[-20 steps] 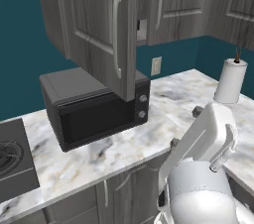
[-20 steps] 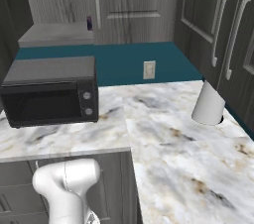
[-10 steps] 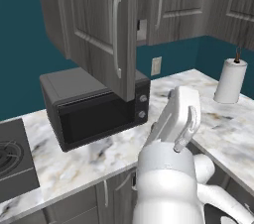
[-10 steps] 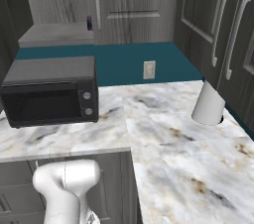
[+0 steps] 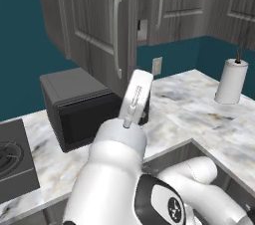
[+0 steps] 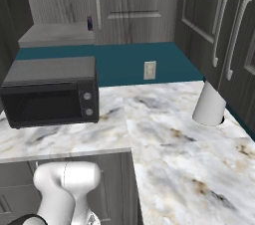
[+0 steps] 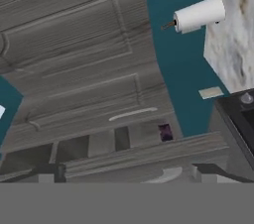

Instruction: Pick the avocado and bread from the counter and place them on the plate. Then pick the jam from the cabinet and place it next to the plate. Lastly close the cabinet door.

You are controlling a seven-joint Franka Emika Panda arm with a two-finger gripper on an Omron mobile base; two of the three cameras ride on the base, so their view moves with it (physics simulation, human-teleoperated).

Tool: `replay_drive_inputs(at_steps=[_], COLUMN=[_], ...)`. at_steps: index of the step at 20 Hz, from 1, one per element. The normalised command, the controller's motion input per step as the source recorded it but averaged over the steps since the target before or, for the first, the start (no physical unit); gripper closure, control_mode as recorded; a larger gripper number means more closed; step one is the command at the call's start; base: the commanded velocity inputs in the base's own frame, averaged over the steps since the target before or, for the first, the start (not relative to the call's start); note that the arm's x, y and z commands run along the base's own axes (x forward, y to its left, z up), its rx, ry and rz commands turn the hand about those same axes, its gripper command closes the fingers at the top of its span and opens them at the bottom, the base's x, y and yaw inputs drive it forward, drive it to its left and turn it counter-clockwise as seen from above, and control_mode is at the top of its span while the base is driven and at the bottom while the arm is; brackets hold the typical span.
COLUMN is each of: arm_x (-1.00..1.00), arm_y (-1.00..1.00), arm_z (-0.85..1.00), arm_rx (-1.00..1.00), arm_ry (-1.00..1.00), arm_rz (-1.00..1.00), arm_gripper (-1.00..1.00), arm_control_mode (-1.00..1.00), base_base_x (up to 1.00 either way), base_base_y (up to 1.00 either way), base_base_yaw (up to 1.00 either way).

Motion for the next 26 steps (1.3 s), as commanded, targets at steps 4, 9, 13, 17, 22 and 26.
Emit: replay_drive_inputs(at_steps=[4,9,13,17,22,26], arm_x=[0.47,0.54,0.57,0.50,0.56,0.58], arm_y=[0.21,0.03,0.00,0.03,0.00,0.00], arm_z=[-0.01,-0.03,-0.11,-0.09,-0.01,0.00], arm_rx=[0.00,0.00,0.00,0.00,0.00,0.00], arm_ry=[0.00,0.00,0.00,0.00,0.00,0.00], arm_rz=[-0.01,0.00,0.00,0.00,0.00,0.00], arm_gripper=[-1.00,-1.00,-1.00,-1.00,-1.00,-1.00], arm_control_mode=[-1.00,-1.00,-1.00,-1.00,-1.00,-1.00], base_base_x=[0.00,0.00,0.00,0.00,0.00,0.00], base_base_y=[0.00,0.00,0.00,0.00,0.00,0.00], base_base_yaw=[0.00,0.00,0.00,0.00,0.00,0.00])
